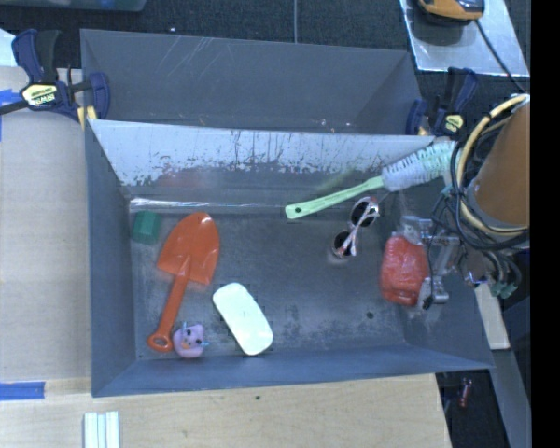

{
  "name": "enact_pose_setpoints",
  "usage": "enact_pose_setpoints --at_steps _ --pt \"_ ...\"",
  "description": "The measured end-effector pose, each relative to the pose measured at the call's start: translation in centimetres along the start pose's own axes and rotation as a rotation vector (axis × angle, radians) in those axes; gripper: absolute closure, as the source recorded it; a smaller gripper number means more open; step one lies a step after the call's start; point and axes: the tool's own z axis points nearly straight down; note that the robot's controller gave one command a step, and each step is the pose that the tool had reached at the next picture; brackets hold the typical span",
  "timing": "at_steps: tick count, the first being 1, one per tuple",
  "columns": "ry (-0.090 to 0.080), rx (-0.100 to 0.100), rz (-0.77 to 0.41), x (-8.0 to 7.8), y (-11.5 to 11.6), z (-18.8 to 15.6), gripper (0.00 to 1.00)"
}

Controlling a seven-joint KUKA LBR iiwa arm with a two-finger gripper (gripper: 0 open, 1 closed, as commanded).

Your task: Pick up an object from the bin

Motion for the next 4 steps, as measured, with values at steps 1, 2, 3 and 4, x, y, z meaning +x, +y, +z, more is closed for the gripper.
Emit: enact_pose_setpoints --at_steps 1,2,3,4 --pt "-0.008 0.002 -0.004 -0.2 0.0 -0.4 0.00" --pt "-0.011 0.003 -0.147 -0.8 0.9 5.7 0.00" --pt "-0.014 0.002 -0.003 -1.9 -1.8 5.8 0.00" --pt "-0.013 0.001 0.112 -3.2 -1.0 9.3 0.00"
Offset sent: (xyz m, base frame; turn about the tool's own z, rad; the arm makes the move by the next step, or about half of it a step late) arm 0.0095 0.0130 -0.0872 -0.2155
